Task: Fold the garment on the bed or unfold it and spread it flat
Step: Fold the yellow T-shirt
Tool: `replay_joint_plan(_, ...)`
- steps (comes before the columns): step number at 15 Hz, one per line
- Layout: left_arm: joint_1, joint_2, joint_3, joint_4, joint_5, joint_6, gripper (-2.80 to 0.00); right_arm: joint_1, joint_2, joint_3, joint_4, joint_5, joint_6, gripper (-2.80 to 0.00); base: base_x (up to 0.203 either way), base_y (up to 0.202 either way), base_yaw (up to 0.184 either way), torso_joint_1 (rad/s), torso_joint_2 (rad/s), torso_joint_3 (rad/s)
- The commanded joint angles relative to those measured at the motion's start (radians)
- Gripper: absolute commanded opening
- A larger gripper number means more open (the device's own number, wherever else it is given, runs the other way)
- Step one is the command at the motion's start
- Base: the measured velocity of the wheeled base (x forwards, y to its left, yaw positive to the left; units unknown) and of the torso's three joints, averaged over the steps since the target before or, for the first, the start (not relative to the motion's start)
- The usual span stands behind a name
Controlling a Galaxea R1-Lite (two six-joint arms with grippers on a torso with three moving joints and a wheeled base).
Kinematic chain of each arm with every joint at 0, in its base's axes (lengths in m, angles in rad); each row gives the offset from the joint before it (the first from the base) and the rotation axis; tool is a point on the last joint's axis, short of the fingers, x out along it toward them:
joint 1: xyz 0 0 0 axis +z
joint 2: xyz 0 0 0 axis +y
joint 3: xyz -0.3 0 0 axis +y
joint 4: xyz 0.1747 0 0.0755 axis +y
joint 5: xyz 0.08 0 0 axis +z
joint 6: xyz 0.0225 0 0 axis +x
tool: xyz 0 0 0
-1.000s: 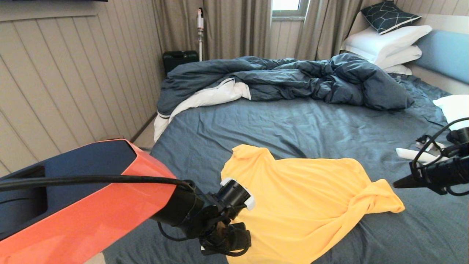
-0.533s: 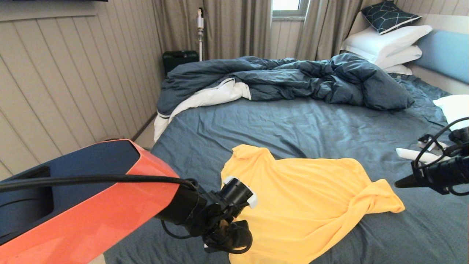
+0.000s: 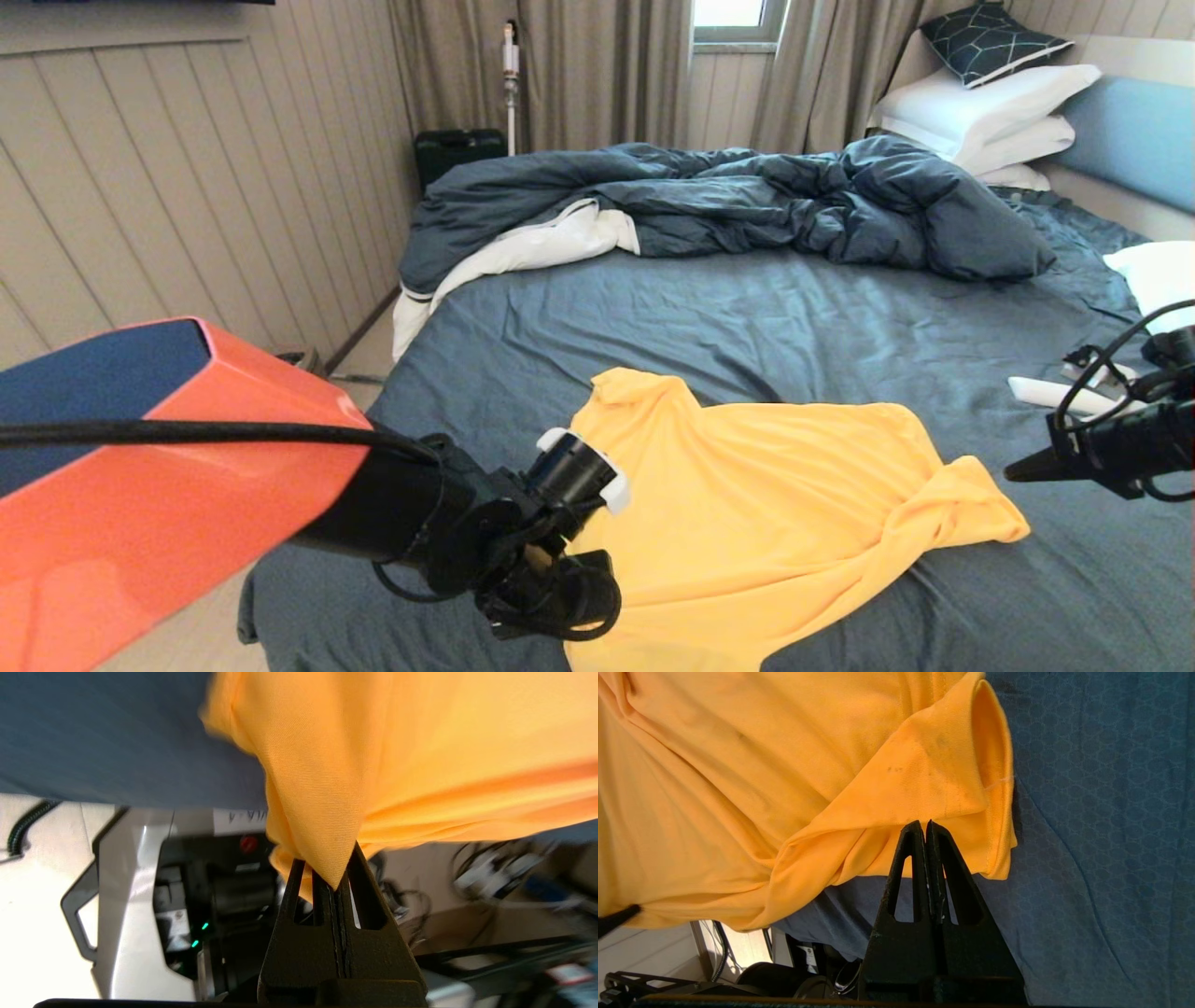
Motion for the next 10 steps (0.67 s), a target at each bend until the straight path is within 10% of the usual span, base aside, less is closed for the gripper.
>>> replay_joint_plan(1,0.024,-0.055,-0.037,0.02,0.0,-0.001,-2.8,0.003,0.0,0.001,0.004,0.004,0.0,-2.8,0.0,0.0,0.0,0.0,0.0,0.0)
replay_joint_plan(10,0.15,0.143,-0.432,0.227,-0.043,0.024,-2.8,0.003,0.015,-0.016,-0.001,0.004,-0.002,-2.8,0.0,0.0,0.0,0.0,0.0,0.0)
